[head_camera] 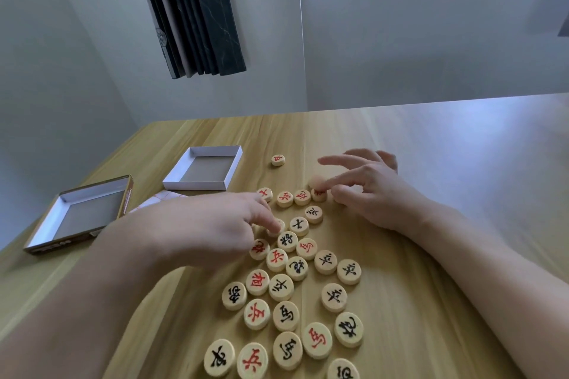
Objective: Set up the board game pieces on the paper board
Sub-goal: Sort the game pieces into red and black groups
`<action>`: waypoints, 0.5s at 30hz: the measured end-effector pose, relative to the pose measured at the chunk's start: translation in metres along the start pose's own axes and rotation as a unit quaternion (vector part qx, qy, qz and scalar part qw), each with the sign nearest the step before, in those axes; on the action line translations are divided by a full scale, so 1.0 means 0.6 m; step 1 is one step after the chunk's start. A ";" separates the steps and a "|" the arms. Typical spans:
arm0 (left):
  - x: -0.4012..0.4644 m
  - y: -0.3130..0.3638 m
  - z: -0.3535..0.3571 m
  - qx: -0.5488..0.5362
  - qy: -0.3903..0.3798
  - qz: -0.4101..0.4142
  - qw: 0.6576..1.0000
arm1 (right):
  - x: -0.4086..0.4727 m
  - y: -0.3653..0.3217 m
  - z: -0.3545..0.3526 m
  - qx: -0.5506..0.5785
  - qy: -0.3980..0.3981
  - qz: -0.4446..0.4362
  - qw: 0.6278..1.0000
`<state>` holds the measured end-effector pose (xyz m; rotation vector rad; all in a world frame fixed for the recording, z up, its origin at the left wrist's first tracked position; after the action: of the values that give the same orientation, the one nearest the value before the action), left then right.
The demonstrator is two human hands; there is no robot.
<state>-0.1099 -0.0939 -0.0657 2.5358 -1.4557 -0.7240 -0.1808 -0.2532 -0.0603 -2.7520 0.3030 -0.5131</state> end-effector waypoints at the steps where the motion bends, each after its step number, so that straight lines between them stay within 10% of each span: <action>1: 0.002 -0.001 0.002 0.004 -0.001 -0.001 1.000 | 0.000 0.000 0.003 -0.002 -0.005 0.001 1.000; 15: 0.003 0.008 -0.015 -0.073 0.014 0.020 0.997 | -0.019 -0.008 -0.010 0.057 0.040 -0.008 0.998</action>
<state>-0.1086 -0.0993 -0.0566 2.3931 -1.3863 -0.7570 -0.1931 -0.2472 -0.0569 -2.6304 0.2613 -0.6249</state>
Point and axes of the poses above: each hand's wrist, its own x-axis towards the middle knuckle, its own z-axis out of the palm, y = z × x, the point moved 10 cm from there along x, towards the middle knuckle, and after that the axes turned 8 degrees about -x, right-handed, at the moved point
